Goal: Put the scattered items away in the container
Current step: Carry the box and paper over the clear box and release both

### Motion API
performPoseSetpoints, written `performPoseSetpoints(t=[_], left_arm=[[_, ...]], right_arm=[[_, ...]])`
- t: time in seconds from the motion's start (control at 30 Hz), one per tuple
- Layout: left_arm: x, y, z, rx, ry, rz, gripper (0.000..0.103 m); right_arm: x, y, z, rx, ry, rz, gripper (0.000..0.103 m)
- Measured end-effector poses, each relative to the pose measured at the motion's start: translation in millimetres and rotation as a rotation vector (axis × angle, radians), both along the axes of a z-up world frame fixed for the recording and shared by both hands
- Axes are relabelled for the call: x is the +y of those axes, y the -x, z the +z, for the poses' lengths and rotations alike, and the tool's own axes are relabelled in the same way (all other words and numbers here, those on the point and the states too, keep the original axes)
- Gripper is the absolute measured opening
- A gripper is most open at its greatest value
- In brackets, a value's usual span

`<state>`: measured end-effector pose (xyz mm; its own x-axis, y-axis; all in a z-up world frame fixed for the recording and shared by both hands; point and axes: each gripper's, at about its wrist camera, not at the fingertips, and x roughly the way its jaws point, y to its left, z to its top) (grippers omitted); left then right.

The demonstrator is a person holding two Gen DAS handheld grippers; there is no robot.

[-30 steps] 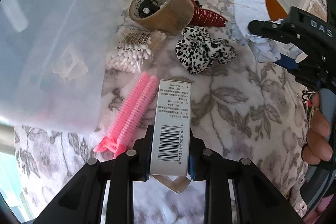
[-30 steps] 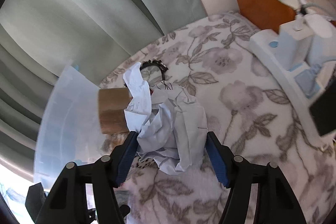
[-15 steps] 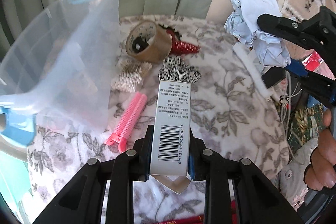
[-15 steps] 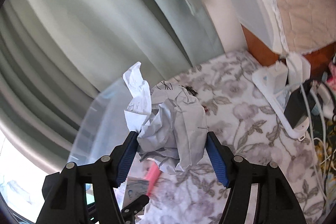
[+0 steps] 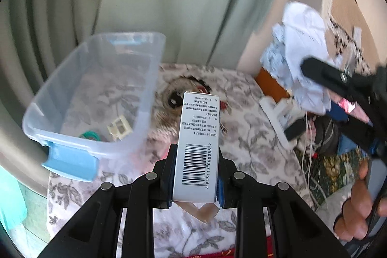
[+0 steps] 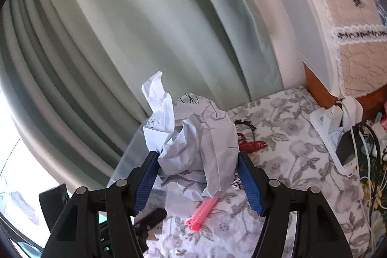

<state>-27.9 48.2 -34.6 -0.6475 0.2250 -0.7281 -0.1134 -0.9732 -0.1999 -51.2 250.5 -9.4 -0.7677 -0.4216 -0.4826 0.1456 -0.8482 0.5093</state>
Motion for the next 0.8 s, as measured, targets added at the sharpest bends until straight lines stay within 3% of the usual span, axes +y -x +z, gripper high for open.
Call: performPoseSetpoints(t=[0.37, 0.8], left_arm=[[-68, -1, 23, 0.068, -0.083, 0.153, 0.027], [-117, 8, 15, 0.068, -0.151, 0.234, 0.027]], right_arm=[[-43, -7, 25, 0.061, -0.044, 0.092, 0.069], [-92, 10, 17, 0.029, -0.108, 0.186, 0.069]])
